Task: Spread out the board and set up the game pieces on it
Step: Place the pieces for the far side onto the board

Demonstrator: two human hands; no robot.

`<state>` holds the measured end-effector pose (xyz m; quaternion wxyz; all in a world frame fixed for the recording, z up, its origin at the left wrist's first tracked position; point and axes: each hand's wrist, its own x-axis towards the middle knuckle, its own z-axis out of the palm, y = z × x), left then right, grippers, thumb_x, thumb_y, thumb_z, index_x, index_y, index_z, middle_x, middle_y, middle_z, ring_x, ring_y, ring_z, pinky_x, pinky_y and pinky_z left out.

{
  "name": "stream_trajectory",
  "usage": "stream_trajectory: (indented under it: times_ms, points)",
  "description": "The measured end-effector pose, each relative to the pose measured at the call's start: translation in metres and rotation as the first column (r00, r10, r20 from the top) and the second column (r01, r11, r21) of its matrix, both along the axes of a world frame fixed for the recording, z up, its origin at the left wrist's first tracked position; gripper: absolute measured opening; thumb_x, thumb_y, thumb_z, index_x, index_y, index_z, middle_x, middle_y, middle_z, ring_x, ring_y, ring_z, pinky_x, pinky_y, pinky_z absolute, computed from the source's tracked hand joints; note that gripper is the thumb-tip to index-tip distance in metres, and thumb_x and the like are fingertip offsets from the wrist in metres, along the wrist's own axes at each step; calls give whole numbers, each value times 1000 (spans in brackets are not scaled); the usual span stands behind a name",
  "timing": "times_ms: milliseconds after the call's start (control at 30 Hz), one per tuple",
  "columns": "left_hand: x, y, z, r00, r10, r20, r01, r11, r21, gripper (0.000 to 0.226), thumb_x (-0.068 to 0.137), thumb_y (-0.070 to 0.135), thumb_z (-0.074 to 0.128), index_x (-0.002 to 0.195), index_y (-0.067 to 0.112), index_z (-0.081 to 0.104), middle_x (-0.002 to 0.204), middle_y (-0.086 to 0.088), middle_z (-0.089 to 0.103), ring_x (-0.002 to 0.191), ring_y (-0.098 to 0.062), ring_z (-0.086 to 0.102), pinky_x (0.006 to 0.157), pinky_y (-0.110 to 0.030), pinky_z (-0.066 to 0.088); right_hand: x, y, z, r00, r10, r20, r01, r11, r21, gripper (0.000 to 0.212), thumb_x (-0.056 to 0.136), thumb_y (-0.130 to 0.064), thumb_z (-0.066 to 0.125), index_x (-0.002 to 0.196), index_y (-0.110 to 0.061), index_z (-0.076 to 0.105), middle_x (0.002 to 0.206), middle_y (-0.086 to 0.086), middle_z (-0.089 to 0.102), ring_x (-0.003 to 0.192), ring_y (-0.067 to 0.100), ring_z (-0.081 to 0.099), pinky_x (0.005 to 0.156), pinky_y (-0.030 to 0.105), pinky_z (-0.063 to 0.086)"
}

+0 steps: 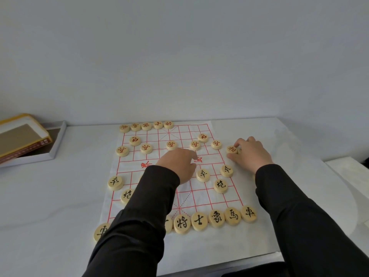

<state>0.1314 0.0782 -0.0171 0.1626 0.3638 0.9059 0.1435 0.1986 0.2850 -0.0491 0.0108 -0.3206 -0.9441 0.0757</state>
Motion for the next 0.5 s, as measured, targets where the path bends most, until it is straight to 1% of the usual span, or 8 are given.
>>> stream_trajectory:
  times_ms: [100,233,333,500]
  points:
    - [-1,-1,1,1000,4,8,-4,1000,0,36,97,27,43,133,25,46,131,-1,54,115,-18,53,95,-26,40,-2,-1,-1,1000,-7,-27,8,1000,17,41,90,-48,51,120,-20,52,118,7,48,106,23,49,83,33,46]
    - [-3,-1,0,1000,14,13,-14,1000,2,36,97,27,44,133,24,47,131,-1,54,115,-18,53,97,-27,40,-3,-1,-2,999,11,-30,-11,1000,24,47,89,-52,49,126,-23,48,124,8,46,111,25,47,84,35,45]
    - [-4,-1,0,1000,16,15,-16,1000,7,36,97,27,44,133,24,47,131,-2,54,115,-18,53,97,-27,41,-4,-2,-3,999,24,-24,-23,999,32,44,91,-50,47,126,-24,48,124,8,45,111,25,47,84,35,45]
    - [-5,-2,-1,1000,16,3,-16,1000,2,36,97,28,44,133,25,47,132,-1,54,115,-18,53,98,-27,40,-5,-1,0,998,25,-52,-26,1000,-17,35,94,-42,46,123,-22,53,119,5,49,96,22,56,78,30,47]
